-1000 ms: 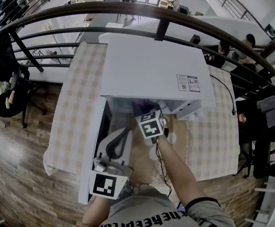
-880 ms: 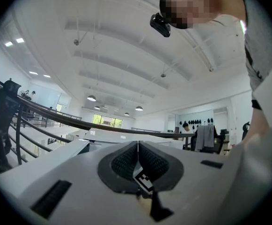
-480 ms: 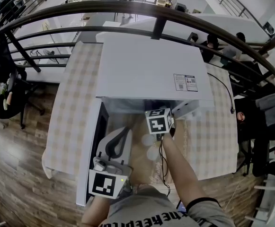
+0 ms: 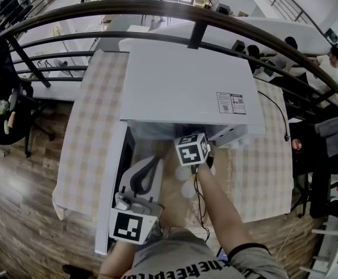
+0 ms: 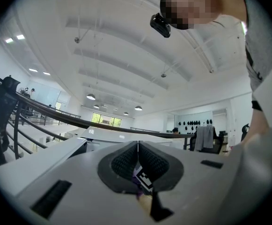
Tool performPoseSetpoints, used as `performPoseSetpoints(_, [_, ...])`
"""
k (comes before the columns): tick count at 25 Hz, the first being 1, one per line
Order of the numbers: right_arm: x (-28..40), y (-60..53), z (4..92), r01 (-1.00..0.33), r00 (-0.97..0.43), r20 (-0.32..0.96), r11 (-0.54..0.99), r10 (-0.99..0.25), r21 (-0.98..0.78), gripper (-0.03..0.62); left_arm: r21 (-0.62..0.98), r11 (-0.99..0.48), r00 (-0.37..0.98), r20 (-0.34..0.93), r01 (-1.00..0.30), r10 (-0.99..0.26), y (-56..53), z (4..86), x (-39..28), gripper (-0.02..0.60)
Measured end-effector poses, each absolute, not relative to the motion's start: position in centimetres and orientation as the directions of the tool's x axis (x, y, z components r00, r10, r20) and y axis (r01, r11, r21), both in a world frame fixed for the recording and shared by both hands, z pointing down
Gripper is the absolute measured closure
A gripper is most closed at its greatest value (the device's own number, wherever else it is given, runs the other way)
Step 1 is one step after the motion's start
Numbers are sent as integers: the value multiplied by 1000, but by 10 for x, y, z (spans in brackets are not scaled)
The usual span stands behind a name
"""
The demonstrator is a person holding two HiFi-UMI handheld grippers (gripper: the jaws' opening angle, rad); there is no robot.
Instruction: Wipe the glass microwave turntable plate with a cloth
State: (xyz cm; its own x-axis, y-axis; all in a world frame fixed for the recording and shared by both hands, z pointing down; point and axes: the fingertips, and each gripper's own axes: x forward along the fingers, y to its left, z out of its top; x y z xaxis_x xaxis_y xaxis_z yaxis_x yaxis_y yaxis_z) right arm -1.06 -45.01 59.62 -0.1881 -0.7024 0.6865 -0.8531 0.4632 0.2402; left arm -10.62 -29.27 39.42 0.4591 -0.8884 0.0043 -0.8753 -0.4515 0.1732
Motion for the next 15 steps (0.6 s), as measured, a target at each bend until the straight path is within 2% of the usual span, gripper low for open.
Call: performPoseSetpoints(15, [-68, -437, 592, -741, -306, 700, 622, -646, 251, 516, 185, -460, 468, -1, -869, -884, -294, 393, -110, 572])
